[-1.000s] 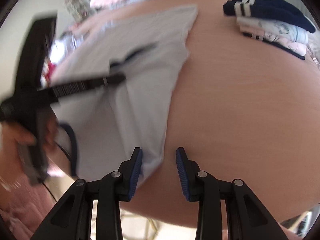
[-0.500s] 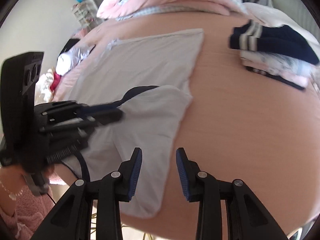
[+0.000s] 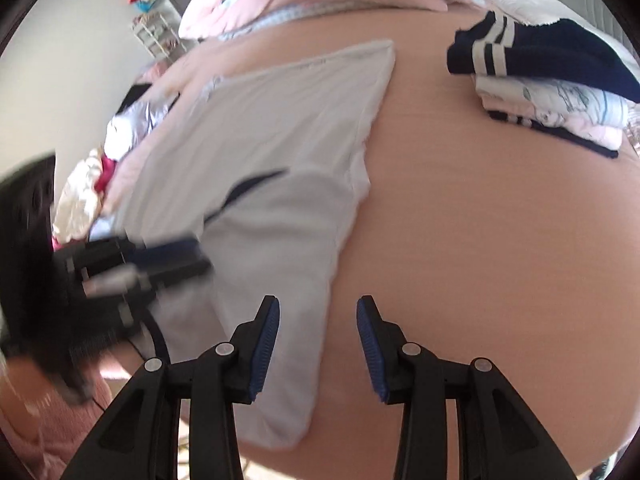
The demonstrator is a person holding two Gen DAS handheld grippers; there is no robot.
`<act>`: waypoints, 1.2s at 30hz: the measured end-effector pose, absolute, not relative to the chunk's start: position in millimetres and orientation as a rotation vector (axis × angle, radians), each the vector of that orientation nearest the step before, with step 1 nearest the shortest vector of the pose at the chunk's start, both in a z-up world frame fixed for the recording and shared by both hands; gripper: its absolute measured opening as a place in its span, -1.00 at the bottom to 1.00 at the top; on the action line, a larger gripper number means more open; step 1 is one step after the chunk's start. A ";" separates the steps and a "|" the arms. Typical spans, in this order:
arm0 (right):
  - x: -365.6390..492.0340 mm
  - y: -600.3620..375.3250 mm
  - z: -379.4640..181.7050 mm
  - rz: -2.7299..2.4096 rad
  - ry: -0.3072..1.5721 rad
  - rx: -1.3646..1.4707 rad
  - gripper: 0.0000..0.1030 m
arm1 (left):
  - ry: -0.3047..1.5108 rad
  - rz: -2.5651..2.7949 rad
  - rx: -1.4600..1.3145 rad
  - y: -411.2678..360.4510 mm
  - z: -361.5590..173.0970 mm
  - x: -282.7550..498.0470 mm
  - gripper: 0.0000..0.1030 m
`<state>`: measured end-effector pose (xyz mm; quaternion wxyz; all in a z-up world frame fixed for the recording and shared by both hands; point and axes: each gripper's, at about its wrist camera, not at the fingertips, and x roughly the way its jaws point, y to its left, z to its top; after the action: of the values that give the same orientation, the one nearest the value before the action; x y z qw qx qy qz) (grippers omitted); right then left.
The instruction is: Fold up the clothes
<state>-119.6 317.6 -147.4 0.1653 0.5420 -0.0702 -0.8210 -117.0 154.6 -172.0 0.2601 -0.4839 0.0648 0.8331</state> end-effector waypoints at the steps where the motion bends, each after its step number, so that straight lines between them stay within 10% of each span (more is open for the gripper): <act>1: -123.3 312.9 -150.5 -2.325 -0.195 1.554 -0.23 | 0.209 2.242 -1.334 161.2 -178.8 -116.6 -0.58; 7: -129.5 307.5 -165.0 -2.265 -0.201 1.635 -0.23 | 0.349 2.234 -1.411 151.0 -180.0 -103.1 -0.47; 21: -66.4 235.3 -152.5 -2.323 -0.323 1.479 -0.23 | 0.034 2.374 -1.499 47.9 -167.7 -75.1 -0.46; 36: -32.5 200.3 -164.0 -2.378 -0.043 1.602 -0.22 | -0.142 2.413 -1.571 -36.6 -167.4 -29.7 -0.25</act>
<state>-32.5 200.3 -164.0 0.1365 0.5534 -0.0147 -0.8215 -29.7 -36.6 -167.4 0.1288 -0.5404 -0.0489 0.8300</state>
